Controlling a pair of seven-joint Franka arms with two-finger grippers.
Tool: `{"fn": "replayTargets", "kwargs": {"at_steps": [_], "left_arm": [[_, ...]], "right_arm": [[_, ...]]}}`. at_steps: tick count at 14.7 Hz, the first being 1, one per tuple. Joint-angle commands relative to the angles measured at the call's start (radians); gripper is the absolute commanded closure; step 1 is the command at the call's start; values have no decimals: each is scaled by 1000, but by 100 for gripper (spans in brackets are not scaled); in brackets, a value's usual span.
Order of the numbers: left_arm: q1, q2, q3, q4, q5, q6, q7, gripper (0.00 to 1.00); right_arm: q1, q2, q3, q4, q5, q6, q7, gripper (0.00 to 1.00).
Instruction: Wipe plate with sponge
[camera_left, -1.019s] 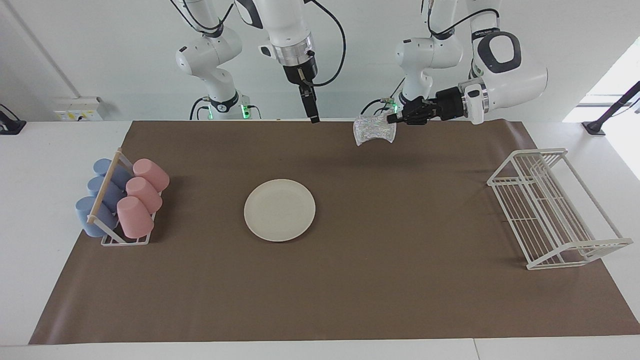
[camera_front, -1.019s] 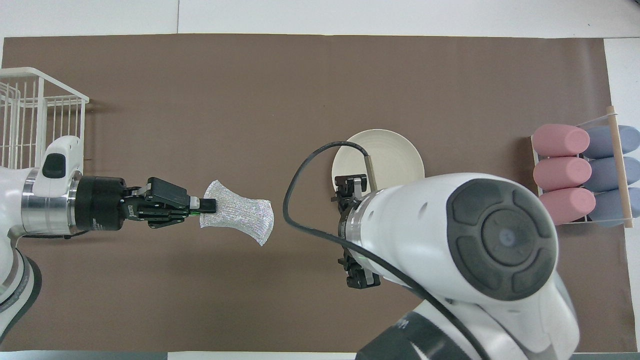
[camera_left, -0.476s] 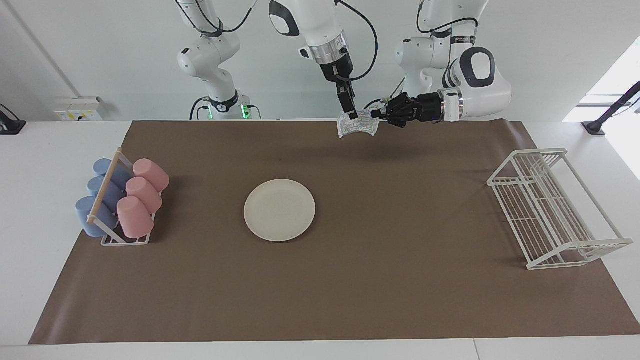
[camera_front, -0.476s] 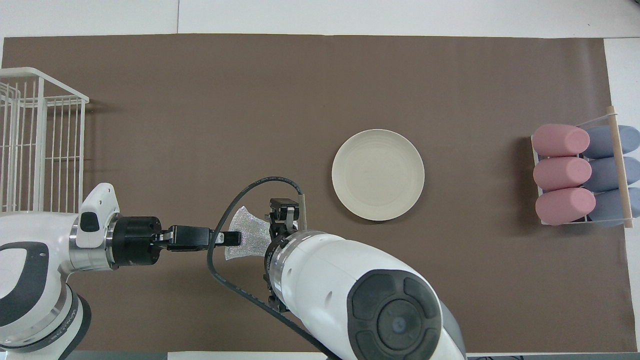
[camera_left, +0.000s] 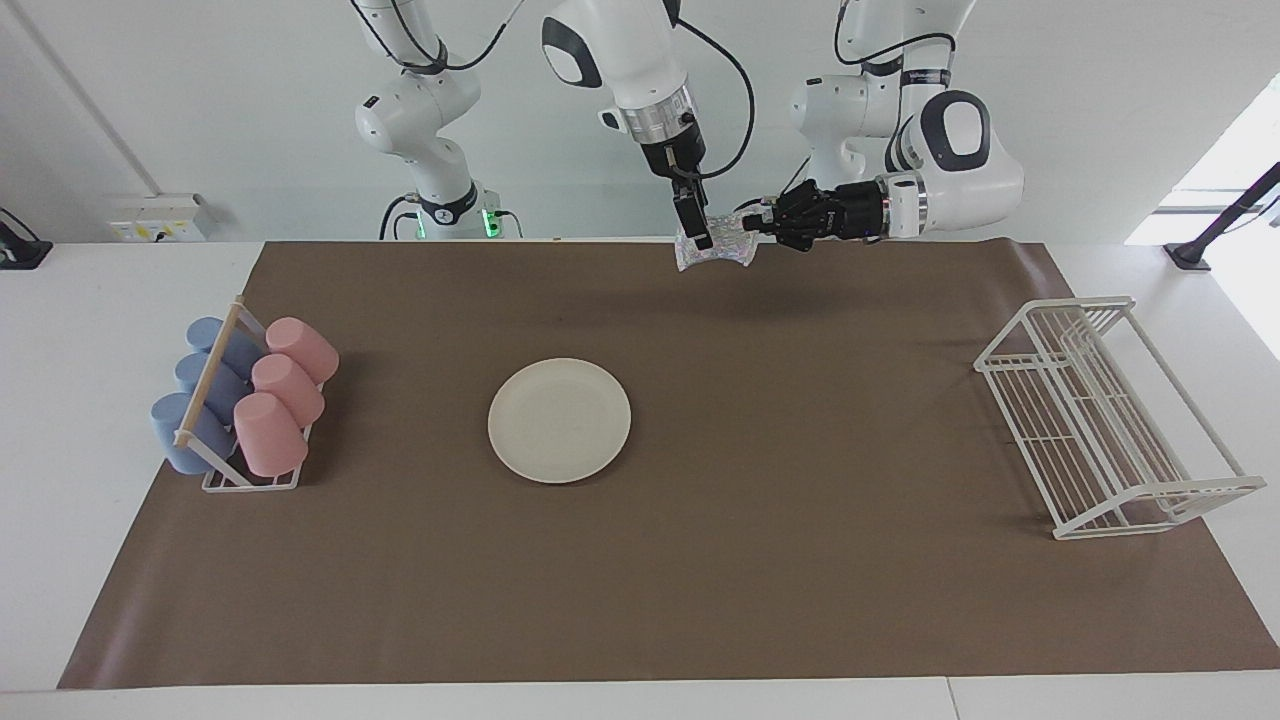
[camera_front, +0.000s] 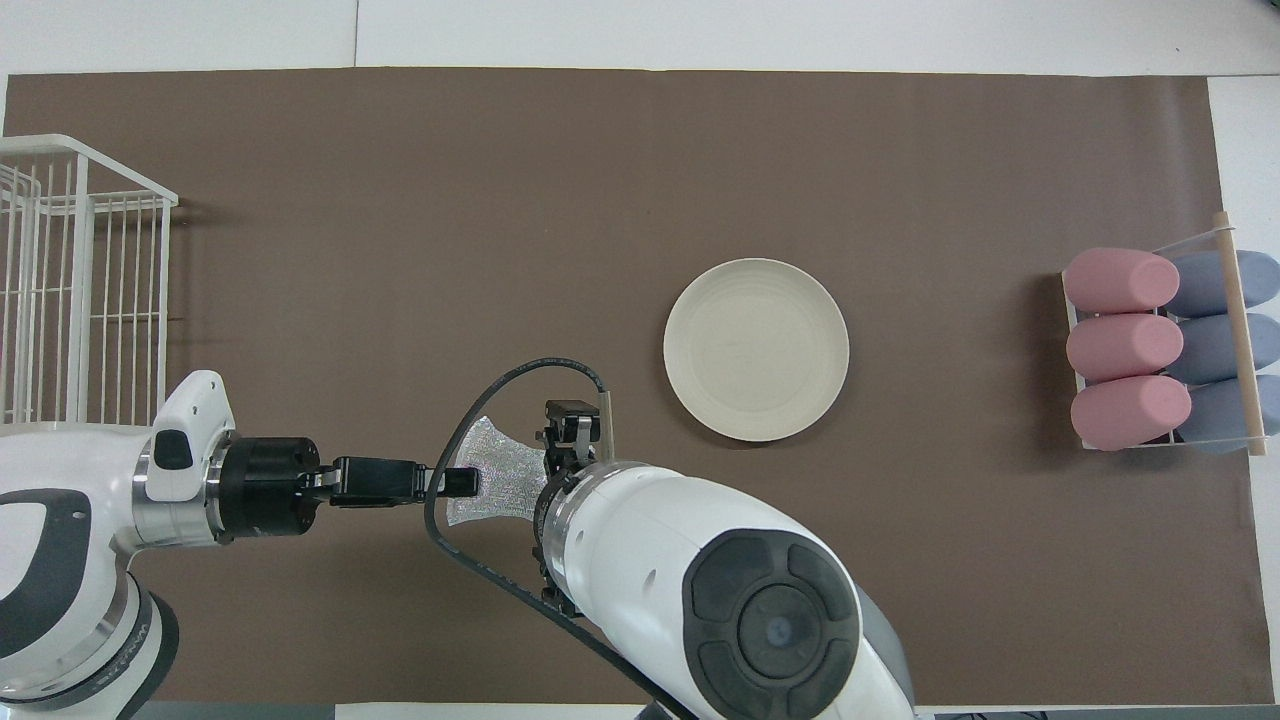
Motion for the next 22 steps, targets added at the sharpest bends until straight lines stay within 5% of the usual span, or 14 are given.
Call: {"fn": "replayTargets", "kwargs": {"at_steps": [1, 7, 13, 14, 16, 17, 20, 22], "left_arm": [[-1, -29, 9, -29, -18, -18, 17, 100], [2, -29, 14, -28, -7, -39, 12, 100], [4, -27, 14, -20, 43, -55, 12, 100], [4, -27, 14, -19, 45, -55, 7, 89], [4, -27, 14, -8, 47, -55, -37, 22], [4, -29, 13, -3, 48, -52, -63, 0], [6, -29, 13, 15, 97, -55, -86, 0], [18, -26, 13, 32, 121, -52, -123, 0]], "right_arm": [[9, -6, 1, -35, 22, 69, -5, 12], [30, -1, 1, -46, 22, 70, -47, 100], [30, -1, 1, -44, 16, 67, -72, 100], [29, -1, 1, -44, 16, 66, -72, 100], [29, -1, 1, -44, 11, 66, -83, 100], [27, -1, 1, -44, 10, 64, -86, 100], [12, 2, -1, -55, 0, 66, -165, 100], [-72, -4, -1, -125, -1, 75, -402, 100]]}}
